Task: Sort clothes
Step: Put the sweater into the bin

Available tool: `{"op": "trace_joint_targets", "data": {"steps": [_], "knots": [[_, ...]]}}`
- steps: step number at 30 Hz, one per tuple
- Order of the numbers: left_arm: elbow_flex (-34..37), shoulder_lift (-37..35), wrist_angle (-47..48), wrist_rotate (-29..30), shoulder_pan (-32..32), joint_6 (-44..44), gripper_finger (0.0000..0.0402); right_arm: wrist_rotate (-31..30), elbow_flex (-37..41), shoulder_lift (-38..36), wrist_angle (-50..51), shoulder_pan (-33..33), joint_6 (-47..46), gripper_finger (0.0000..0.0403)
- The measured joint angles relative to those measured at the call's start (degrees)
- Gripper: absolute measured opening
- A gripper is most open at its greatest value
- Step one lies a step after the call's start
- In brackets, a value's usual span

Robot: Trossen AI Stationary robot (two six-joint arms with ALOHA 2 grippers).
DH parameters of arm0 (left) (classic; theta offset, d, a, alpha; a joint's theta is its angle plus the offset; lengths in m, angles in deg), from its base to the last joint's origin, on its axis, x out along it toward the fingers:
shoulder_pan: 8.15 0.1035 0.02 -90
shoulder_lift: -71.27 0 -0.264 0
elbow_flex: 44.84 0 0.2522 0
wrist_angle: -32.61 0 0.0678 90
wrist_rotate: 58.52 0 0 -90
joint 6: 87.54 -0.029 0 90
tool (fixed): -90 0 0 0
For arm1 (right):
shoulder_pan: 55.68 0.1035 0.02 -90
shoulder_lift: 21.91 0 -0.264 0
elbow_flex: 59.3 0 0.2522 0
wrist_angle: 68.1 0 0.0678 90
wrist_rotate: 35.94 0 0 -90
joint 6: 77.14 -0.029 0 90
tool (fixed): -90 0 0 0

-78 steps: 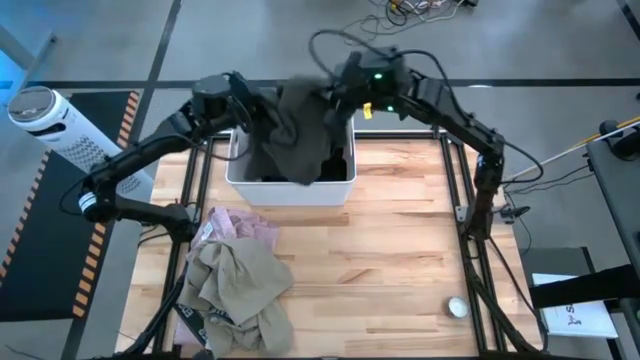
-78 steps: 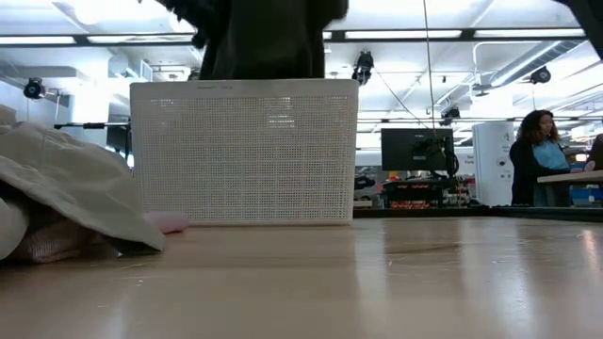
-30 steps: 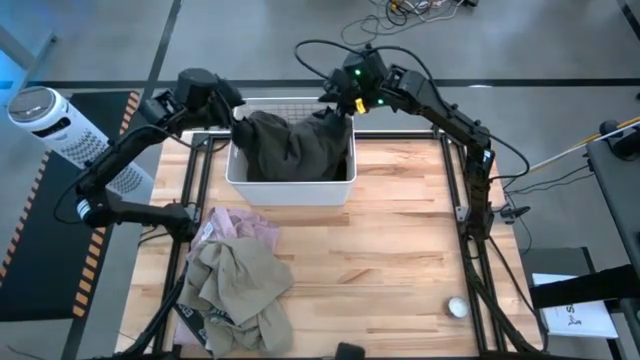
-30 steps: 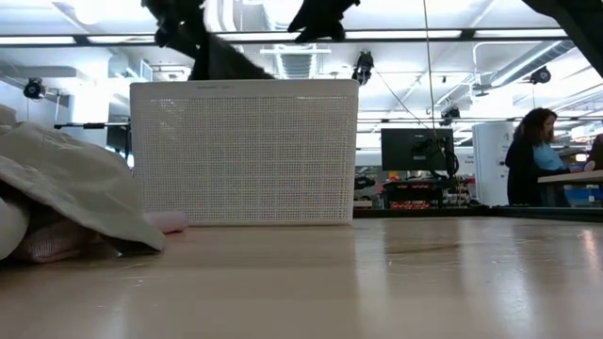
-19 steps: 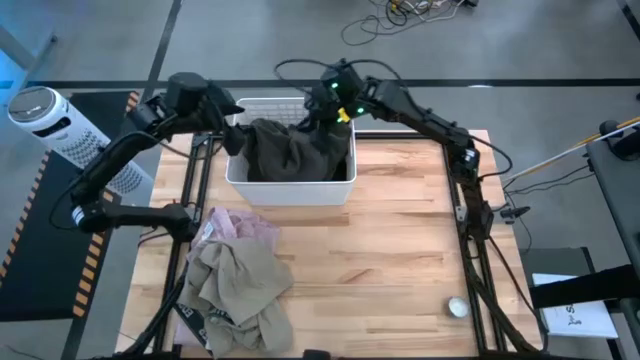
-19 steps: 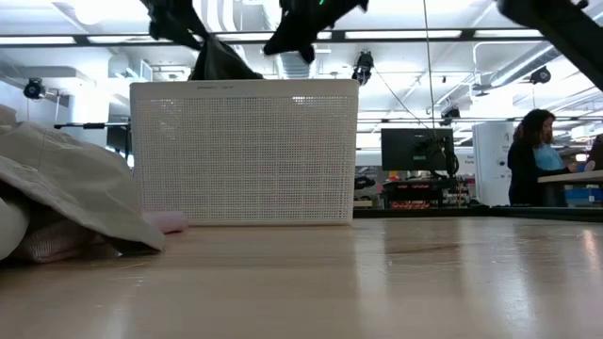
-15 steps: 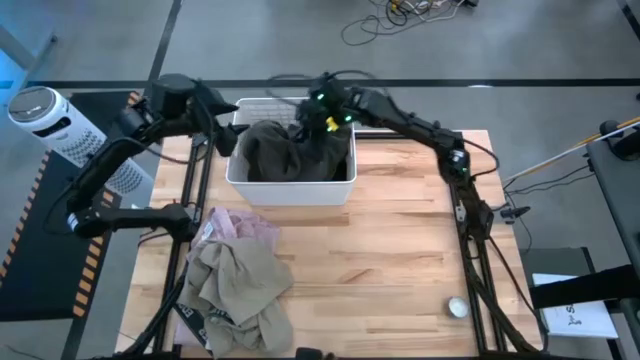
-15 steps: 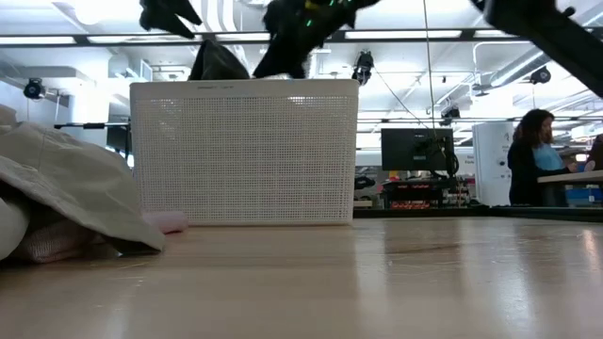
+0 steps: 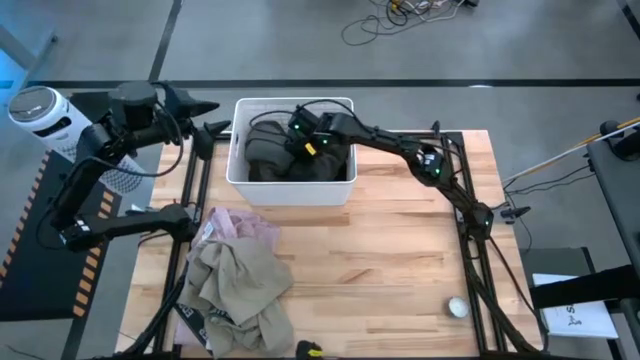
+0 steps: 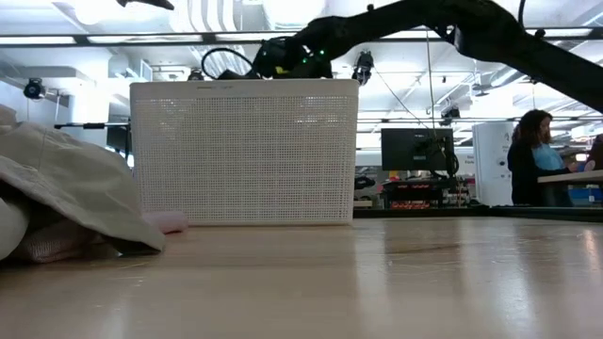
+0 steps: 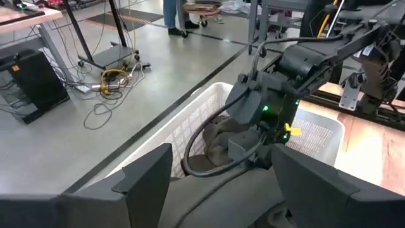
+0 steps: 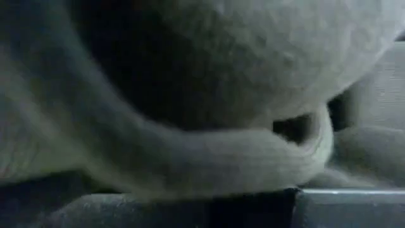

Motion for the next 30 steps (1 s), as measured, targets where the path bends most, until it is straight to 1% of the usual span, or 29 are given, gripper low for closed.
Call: {"op": "trace_joint_targets", "data": {"steps": [4, 6, 9, 11, 15, 17, 21, 23, 25, 30], "knots": [[0.9, 0.8, 0.0, 0.0, 0.0, 0.1, 0.0246, -1.4, 0.1, -2.4, 0.2, 0.0, 1.4, 0.0], [2.2, 1.4, -0.7, 0.0, 0.0, 0.0, 0.0234, -3.0, 0.1, -5.3, -0.6, 0.0, 2.1, 0.0], [5.5, 2.3, -4.1, -0.1, 0.0, 0.1, 0.0209, -5.1, -0.2, -10.8, -1.0, 0.0, 3.8, 0.0], [8.0, 3.2, -7.5, -1.5, 0.0, 0.7, 0.0185, -5.6, -0.2, -14.3, -0.8, 0.0, 4.7, 0.0], [13.4, 5.6, -16.4, -6.5, 0.0, 2.8, 0.0126, -7.0, -0.1, -22.1, 1.7, 0.0, 7.0, 0.0], [15.6, 7.8, -20.0, -9.1, -0.3, 3.7, 0.0092, -8.4, -0.1, -26.0, 3.3, -0.1, 8.1, 0.0], [17.9, 13.8, -24.3, -12.6, -1.8, 4.0, 0.002, -14.0, -0.2, -32.1, 6.7, -0.4, 9.0, 0.0], [17.9, 17.1, -25.5, -13.3, -3.1, 3.9, 0.0007, -14.6, -0.1, -34.2, 8.1, -0.6, 9.0, 0.0], [17.3, 20.3, -25.0, -12.4, -4.2, 2.6, 0.001, -15.2, -0.1, -36.1, 9.2, -0.8, 9.0, 0.0], [13.5, 28.6, -19.5, -3.2, -5.0, -1.5, 0.0001, -16.6, -0.1, -39.1, 11.5, -1.0, 9.0, 0.0]]}}
